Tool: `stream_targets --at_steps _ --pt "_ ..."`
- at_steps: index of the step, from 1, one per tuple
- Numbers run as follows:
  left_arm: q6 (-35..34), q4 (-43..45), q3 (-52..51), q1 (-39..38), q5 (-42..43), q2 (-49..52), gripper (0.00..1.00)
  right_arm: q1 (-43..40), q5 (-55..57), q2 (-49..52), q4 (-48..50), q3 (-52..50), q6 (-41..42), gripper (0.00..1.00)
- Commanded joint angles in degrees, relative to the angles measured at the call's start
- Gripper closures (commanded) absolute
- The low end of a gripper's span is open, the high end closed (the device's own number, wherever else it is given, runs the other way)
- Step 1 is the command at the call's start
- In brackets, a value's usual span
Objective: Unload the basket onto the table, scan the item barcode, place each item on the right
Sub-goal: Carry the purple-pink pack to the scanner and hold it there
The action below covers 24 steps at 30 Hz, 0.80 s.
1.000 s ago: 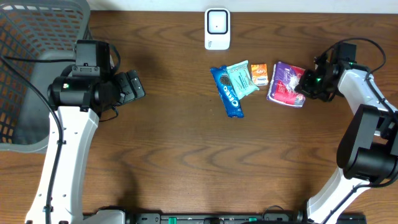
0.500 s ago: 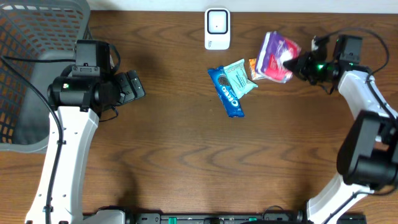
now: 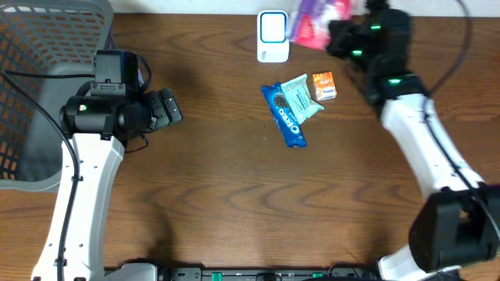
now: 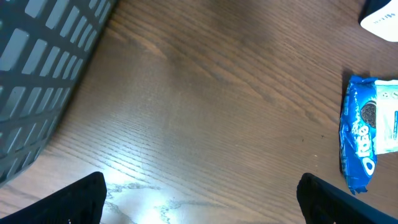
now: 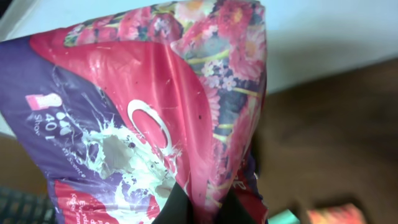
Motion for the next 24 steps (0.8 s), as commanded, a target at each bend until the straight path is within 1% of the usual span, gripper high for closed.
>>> stream_targets --at_steps 1,6,9,12,15,18,21,24 --pt "-0.11 -0.07 0.31 0.13 -0.7 0.2 0.02 3.87 12.61 4.61 3.56 1.6 0.85 0.99" --pt "-0.11 -0.07 0.31 0.13 -0.7 0.2 0.02 6.21 14.99 13.38 5.01 8.39 1.01 0.98" --pt "-0.11 -0.07 0.31 0.13 -0.7 0.2 0.02 6.82 14.03 18.82 2.43 14.71 5.66 0.98" --pt "-0.11 -0.07 0.31 0.13 -0.7 0.2 0.02 7.69 14.21 22.62 -0.2 20.13 8.07 0.98" --pt "-0.11 -0.07 0.31 0.13 -0.7 0.2 0.02 8.26 15.61 24.15 -4.68 23.96 9.73 0.98" --pt "-0.11 -0.07 0.31 0.13 -0.7 0.2 0.02 8.24 17.84 24.22 -10.05 25.0 15.39 0.98" --pt "-0.11 -0.07 0.31 0.13 -0.7 0.2 0.02 7.74 16.44 24.22 -12.59 25.16 18.64 0.98" --pt "-0.11 -0.07 0.31 0.13 -0.7 0.2 0.02 7.37 14.64 24.22 -13.6 25.16 18.91 0.99"
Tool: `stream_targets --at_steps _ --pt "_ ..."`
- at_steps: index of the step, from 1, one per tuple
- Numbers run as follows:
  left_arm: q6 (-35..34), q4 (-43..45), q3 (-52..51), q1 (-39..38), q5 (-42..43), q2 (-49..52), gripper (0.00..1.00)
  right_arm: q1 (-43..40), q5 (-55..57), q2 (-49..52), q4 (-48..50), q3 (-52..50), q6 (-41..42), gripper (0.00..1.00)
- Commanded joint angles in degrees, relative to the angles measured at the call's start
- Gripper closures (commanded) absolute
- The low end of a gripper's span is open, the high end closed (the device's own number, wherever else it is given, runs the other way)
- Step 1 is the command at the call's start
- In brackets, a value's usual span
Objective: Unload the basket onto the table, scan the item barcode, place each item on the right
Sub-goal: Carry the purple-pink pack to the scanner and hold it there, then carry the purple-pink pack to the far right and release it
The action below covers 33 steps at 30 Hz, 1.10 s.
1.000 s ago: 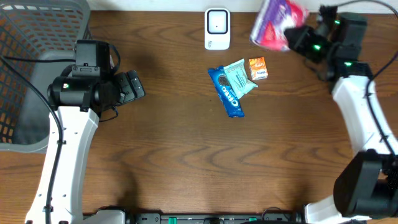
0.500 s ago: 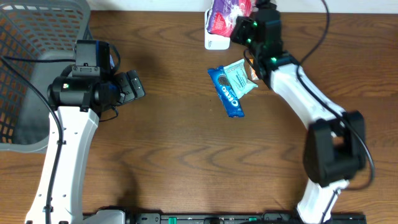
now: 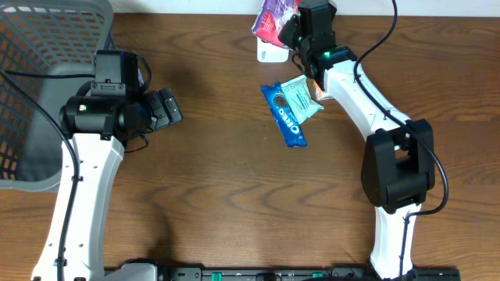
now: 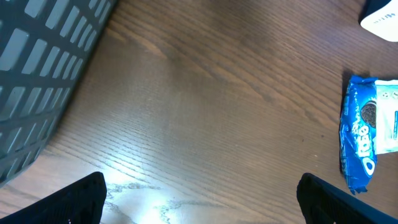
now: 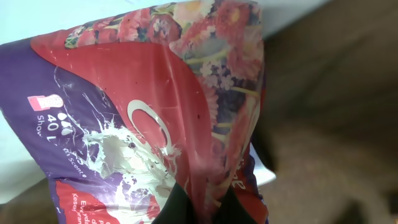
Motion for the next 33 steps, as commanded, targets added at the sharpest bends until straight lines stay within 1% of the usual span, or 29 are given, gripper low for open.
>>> stream_targets --at_steps 1,4,7,10,16,20,23,28,30,32,33 --pt "-0.11 -0.09 0.31 0.13 -0.7 0.22 0.02 -0.7 -1.07 -0.33 -0.2 1.46 3.56 0.98" --pt "-0.11 -0.09 0.31 0.13 -0.7 0.22 0.02 -1.29 -2.89 -0.35 -0.28 1.49 2.58 0.99" --pt "-0.11 -0.09 0.31 0.13 -0.7 0.22 0.02 -2.56 -3.19 -1.68 -0.79 1.73 -2.99 0.99" --pt "-0.11 -0.09 0.31 0.13 -0.7 0.22 0.02 -5.6 -1.77 -4.61 -5.01 1.77 -4.9 0.99" --pt "-0.11 -0.09 0.31 0.13 -0.7 0.22 0.02 -16.31 -0.98 -9.73 -16.92 1.75 -7.19 0.99" --pt "-0.11 -0.09 0.31 0.13 -0.7 0.22 0.02 -23.93 -0.48 -10.21 -24.57 1.75 -9.51 0.99" --pt "-0.11 -0.09 0.31 0.13 -0.7 0.22 0.02 -29.68 2.58 -9.88 -29.59 1.73 -9.57 0.99" --pt "-0.11 -0.09 0.31 0.13 -0.7 0.22 0.02 -37.83 6.91 -9.81 -34.51 1.7 -10.01 0.99" --pt "-0.11 -0.09 0.31 0.13 -0.7 0.22 0.02 -40.65 6.95 -9.81 -35.06 1.7 -12.33 0.98" --pt "-0.11 -0.09 0.31 0.13 -0.7 0.22 0.02 -42.75 7.17 -9.81 -35.71 1.7 -13.49 0.95" --pt "-0.11 -0.09 0.31 0.13 -0.7 0.22 0.02 -43.69 7.3 -9.81 -36.37 1.7 -13.49 0.97"
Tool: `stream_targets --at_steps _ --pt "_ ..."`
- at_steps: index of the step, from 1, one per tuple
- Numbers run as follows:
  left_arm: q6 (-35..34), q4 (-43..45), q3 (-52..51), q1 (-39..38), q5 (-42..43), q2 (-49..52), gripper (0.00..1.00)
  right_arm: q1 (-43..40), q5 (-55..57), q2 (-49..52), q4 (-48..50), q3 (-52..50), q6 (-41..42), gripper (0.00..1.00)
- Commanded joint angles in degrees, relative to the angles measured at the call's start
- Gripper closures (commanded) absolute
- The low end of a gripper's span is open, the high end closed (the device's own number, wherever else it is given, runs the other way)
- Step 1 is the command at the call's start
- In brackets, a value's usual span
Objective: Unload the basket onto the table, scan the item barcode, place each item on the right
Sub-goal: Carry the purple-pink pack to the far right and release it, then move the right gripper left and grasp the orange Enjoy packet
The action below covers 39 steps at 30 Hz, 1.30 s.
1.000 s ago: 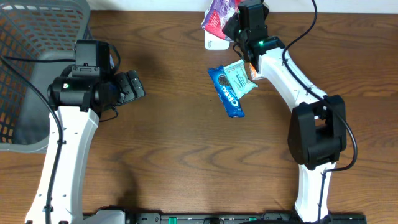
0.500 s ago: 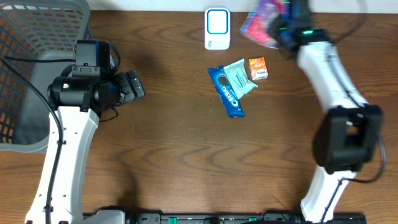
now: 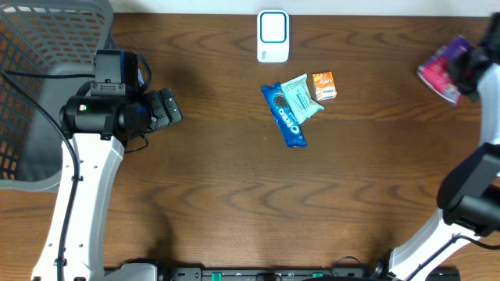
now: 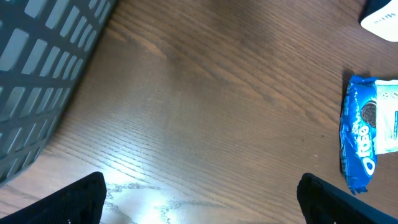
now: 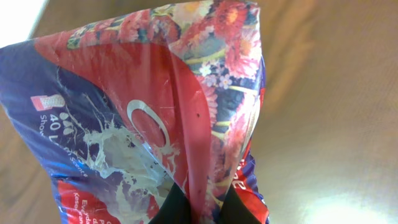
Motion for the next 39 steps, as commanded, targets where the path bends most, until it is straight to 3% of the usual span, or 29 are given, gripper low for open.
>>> stream_targets --at_steps 1,5,8,9,12,14,15,19,29,35,39 --pt "-0.11 -0.07 0.31 0.13 -0.7 0.22 0.02 -2.95 2.58 -0.83 -1.46 0.76 -2.62 0.99" --pt "-0.11 -0.07 0.31 0.13 -0.7 0.22 0.02 -5.53 8.02 -0.83 -1.66 -0.04 -2.6 0.98" --pt "-0.11 -0.07 0.31 0.13 -0.7 0.22 0.02 -6.82 10.58 -0.83 -0.55 -0.9 -2.62 0.84" --pt "-0.11 -0.07 0.31 0.13 -0.7 0.22 0.02 -7.23 10.58 -0.83 -0.2 -1.05 -2.64 0.76" --pt "-0.11 -0.07 0.31 0.13 -0.7 0.22 0.02 -8.26 10.54 -0.83 -0.2 -1.11 -2.64 0.21" --pt "-0.11 -0.07 0.31 0.13 -0.7 0.22 0.02 -8.52 10.51 -0.83 -0.33 -1.11 -2.75 0.04" --pt "-0.11 -0.07 0.31 0.13 -0.7 0.22 0.02 -8.52 10.25 -0.83 -0.52 -1.11 -3.52 0.01" --pt "-0.11 -0.07 0.31 0.13 -0.7 0.22 0.02 -8.09 4.33 -0.83 -0.46 -1.11 -8.83 0.01" --pt "-0.11 -0.07 0.31 0.13 -0.7 0.22 0.02 -1.46 -26.62 -0.83 -2.4 -1.88 -18.45 0.05" --pt "-0.11 -0.07 0.31 0.13 -0.7 0.22 0.02 7.52 -28.94 -0.81 1.55 -6.12 -24.44 0.01" --pt "-0.11 -0.07 0.31 0.13 -0.7 0.22 0.02 13.38 -28.94 -0.81 8.9 -10.64 -24.65 0.07"
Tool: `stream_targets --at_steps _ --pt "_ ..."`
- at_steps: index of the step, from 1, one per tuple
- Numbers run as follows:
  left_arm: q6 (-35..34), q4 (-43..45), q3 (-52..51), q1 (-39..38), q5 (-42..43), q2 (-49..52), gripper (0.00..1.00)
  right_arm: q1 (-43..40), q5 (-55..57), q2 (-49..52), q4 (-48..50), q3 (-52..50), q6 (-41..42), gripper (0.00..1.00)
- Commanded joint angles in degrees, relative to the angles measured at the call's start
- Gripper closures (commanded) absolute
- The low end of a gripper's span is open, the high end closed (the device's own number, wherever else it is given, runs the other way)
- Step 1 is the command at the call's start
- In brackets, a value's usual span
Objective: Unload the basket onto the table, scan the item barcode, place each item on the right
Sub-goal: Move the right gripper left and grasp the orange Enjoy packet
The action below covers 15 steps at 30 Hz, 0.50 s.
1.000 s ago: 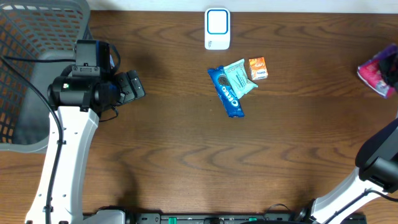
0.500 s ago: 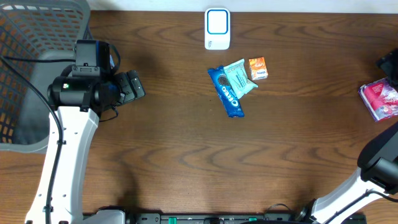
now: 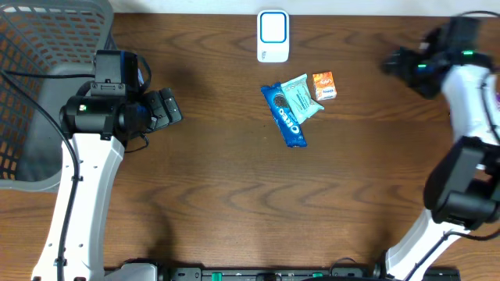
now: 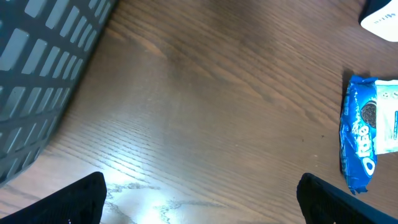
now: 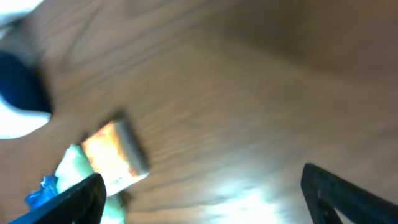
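Note:
The white scanner with a blue face [image 3: 273, 35] stands at the table's far edge. In the middle lie a blue Oreo pack [image 3: 287, 117], a teal pack [image 3: 302, 95] and a small orange box [image 3: 323, 85]. My right gripper [image 3: 392, 62] hovers to the right of them, open and empty; its blurred wrist view shows the orange box [image 5: 115, 153] ahead of the gripper [image 5: 205, 199]. The flowered pouch is not in the gripper and I cannot make it out. My left gripper [image 3: 175, 109] is open at the left, the Oreo pack [image 4: 360, 140] far ahead of it.
A grey mesh basket [image 3: 47, 47] fills the far left corner, and its wall [image 4: 37, 81] shows in the left wrist view. Bare wooden tabletop [image 3: 234, 195] lies between the arms.
My right gripper was shut on the flowered pouch at the table's far right edge. Now it is open and empty, further left, facing the orange box. The left arm has not moved.
My right gripper held the flowered pouch just right of the scanner, then directly over the scanner. Then it held the pouch at the far right edge of the table. Now the pouch is let go and the gripper is open near the middle items.

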Motion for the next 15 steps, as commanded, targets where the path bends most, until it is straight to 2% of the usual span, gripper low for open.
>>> stream_targets --at_steps 1,3,4,10,15 --pt "-0.11 -0.09 0.31 0.13 -0.7 0.22 0.02 4.04 -2.16 -0.81 4.31 -3.45 -2.34 0.12" --pt "-0.11 -0.09 0.31 0.13 -0.7 0.22 0.02 6.43 -2.16 -0.81 9.03 -5.66 -2.16 0.24" --pt "-0.11 -0.09 0.31 0.13 -0.7 0.22 0.02 7.48 -2.08 -0.81 11.08 -6.67 -1.68 0.26" --pt "-0.11 -0.09 0.31 0.13 -0.7 0.22 0.02 11.61 2.08 -0.61 20.35 -12.22 1.27 0.29" --pt "-0.11 -0.09 0.31 0.13 -0.7 0.22 0.02 12.09 1.97 1.46 24.85 -14.75 1.53 0.39"
